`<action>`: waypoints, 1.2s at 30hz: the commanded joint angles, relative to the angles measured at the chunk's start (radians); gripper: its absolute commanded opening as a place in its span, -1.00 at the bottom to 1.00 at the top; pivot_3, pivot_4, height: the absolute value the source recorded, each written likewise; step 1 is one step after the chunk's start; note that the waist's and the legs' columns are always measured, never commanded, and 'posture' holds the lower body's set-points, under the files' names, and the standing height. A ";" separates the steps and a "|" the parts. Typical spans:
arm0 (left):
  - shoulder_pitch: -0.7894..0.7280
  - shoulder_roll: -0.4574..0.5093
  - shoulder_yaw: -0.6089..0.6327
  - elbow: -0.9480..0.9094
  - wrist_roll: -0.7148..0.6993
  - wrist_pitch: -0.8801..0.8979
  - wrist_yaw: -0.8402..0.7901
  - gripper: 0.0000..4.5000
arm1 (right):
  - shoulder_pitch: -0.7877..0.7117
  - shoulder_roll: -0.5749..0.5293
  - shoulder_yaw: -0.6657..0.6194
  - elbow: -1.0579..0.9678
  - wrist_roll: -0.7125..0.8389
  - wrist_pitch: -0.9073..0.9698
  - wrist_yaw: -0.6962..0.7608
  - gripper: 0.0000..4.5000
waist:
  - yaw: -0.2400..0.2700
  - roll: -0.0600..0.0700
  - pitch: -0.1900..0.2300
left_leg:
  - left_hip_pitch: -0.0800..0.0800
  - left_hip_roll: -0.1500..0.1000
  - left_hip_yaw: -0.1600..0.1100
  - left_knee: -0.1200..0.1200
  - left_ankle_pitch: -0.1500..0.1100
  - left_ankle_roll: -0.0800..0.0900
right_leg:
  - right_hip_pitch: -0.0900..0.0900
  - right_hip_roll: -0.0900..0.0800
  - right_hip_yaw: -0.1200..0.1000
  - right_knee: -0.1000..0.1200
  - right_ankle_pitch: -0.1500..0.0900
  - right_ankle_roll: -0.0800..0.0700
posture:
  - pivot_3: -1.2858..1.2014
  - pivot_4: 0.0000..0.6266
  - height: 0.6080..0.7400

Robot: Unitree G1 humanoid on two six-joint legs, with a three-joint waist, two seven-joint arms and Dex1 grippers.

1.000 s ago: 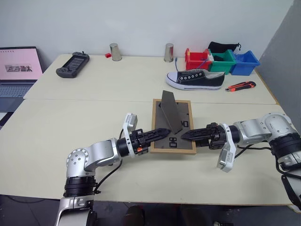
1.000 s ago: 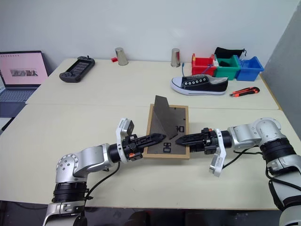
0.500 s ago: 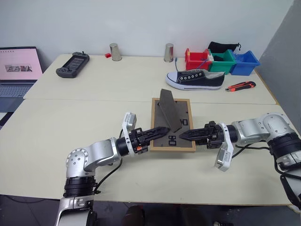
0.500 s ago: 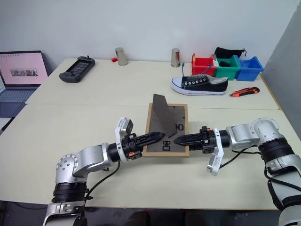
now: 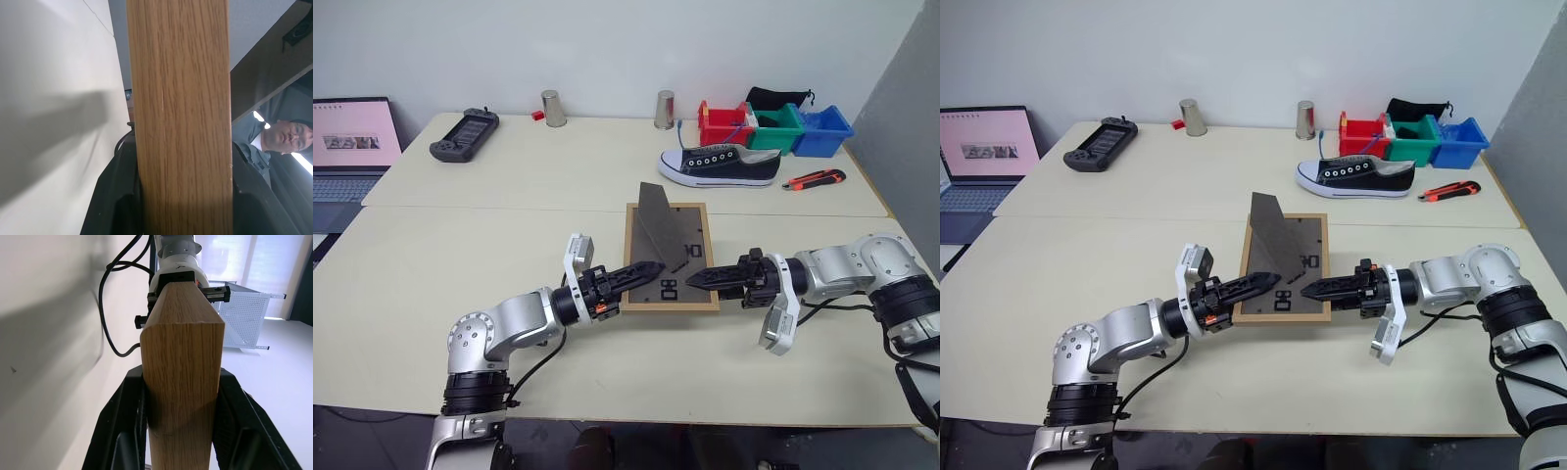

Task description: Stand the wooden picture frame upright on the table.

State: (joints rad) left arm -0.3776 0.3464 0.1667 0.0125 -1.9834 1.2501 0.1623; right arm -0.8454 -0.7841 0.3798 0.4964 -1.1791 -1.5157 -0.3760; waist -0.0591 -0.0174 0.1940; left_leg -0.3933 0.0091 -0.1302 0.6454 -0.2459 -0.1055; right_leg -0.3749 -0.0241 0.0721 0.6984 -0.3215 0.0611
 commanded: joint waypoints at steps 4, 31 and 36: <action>-0.007 0.084 -0.045 -0.085 0.011 -0.001 -0.018 -0.11 | -0.033 0.000 -0.008 0.003 0.053 -0.010 0.001 -0.42 | -0.001 0.000 0.000 | 0.000 0.000 0.000 0.000 0.000 0.000 | 0.000 0.000 0.000 0.000 0.000 0.000 | 0.03 -0.52 1.00; -0.030 0.574 -0.001 -0.189 0.629 -0.145 -0.706 0.99 | -0.096 -0.004 0.104 0.280 0.404 -0.044 0.170 -0.42 | -0.022 0.000 0.000 | 0.000 0.000 -0.001 -0.001 0.000 0.001 | 0.000 0.000 0.000 0.001 0.000 -0.001 | 0.03 -0.52 1.00; -0.063 0.626 0.024 -0.133 0.800 -0.237 -0.842 0.99 | -0.072 -0.060 0.386 0.058 1.322 0.354 0.681 -0.42 | -0.031 0.000 0.000 | -0.001 0.002 -0.001 -0.001 -0.002 0.003 | 0.000 0.000 -0.001 0.000 0.000 -0.001 | 0.03 -0.52 1.00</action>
State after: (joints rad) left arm -0.4272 0.9321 0.1482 -0.1209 -1.2567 1.0652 -0.6038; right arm -0.9313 -0.8168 0.7318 0.7611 -0.3676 -1.4410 0.0062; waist -0.0897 -0.0171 0.1943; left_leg -0.3946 0.0112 -0.1309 0.6447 -0.2476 -0.1022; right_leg -0.3749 -0.0241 0.0716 0.6985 -0.3219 0.0597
